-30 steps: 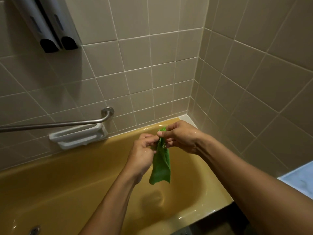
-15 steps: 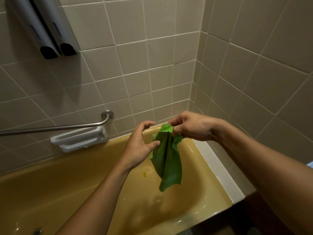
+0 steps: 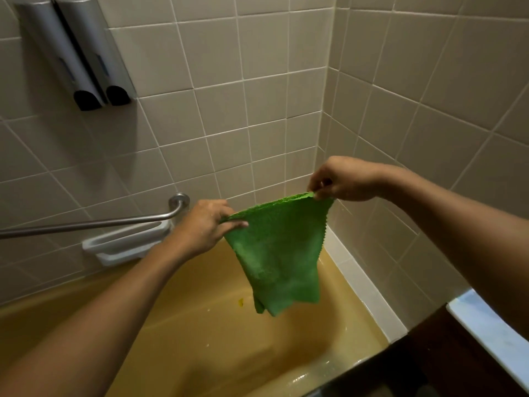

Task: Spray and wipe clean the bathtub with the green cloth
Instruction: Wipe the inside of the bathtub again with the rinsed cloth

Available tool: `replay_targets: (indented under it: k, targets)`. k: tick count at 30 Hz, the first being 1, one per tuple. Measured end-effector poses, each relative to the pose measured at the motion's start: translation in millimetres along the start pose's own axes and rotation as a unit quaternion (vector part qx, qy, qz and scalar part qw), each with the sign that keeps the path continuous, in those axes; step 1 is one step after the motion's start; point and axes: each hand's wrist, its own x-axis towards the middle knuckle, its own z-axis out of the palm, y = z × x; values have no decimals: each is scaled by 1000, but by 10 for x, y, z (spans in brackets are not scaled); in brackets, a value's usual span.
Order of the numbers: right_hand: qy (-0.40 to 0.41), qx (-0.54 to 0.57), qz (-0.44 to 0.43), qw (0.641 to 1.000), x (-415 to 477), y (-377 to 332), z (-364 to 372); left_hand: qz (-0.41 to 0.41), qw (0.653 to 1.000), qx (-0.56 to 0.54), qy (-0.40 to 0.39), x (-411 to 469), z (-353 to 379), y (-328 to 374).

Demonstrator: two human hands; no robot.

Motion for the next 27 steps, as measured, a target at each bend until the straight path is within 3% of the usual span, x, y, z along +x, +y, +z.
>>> replay_targets:
  k: [4,7,10,15,18,20,22,24,27]
  targets:
    - [60,27,5,998,-3,1,74,-23,997,-53,43,-40,-166,-8]
    - [129,163,23,978,-11,-9,199,-106,965,-226,86,-83,-193,-10]
    - [164,401,48,900,17,-91,381,-171,896,-401,88,-117,-116,69]
    - [134,605,141,772,217,-224,724,-258,863,-420,110,-92,43,32]
    - [34,690,170,702,262,-161,859,-346,832,-422,102,-100,210,-66]
    - [-11,683,149,714,274,-66,979,-383,795,-467,62,-163,326,-148]
    - [-8,623,144,768,295,18,1138,-377,782,-496,1,-297,426,-217]
    - [20,529,148,835,272,44,1289,-369,794,-481,-35,-432,555,-279]
    - [47,380,174,907,248,85,1572,-408,783,-469,12,-567,810,-352]
